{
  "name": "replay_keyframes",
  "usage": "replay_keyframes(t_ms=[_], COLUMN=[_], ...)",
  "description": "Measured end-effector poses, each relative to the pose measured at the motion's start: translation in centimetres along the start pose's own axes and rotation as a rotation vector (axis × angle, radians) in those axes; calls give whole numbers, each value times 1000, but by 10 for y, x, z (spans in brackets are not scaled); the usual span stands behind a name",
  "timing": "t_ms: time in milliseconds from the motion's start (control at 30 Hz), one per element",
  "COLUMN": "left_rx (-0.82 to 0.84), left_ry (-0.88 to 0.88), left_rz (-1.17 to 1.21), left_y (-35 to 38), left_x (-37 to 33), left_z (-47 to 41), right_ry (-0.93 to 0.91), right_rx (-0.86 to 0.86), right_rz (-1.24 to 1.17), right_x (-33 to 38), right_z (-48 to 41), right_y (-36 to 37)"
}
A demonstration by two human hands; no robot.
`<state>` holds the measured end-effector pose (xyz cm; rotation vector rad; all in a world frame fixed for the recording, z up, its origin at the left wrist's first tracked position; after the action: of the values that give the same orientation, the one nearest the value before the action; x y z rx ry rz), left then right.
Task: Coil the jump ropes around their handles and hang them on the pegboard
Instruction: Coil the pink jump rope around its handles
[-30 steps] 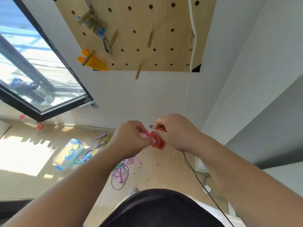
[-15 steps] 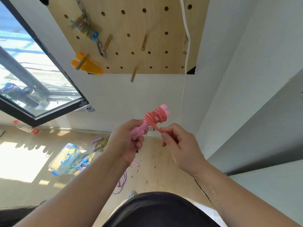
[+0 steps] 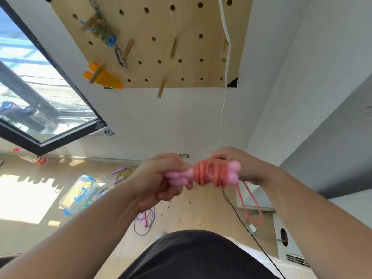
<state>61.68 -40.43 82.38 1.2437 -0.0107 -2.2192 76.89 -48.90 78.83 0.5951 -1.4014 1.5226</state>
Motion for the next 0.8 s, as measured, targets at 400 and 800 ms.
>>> replay_keyframes(t_ms=[400, 800], left_rx=[-643, -485], left_ry=[240, 69], left_rz=[-327, 389], left_y=[-69, -43], left_x=[-13, 5], left_z=[-24, -28], right_ry=[-39, -38], right_rx=[-194, -527], right_rz=[572, -117], right_x=[67, 25], right_z=[-20, 22], right_y=[12, 26])
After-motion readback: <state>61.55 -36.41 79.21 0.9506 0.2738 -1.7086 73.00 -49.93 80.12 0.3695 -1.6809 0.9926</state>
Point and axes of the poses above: each hand's wrist, its own z-axis away from the middle knuckle, its own y-axis out of the palm, x = y × z, the point moved 8 cm from there along -z, towards the middle knuckle, and after that the axes turned 6 degrees about z, right-handed, at the moved point
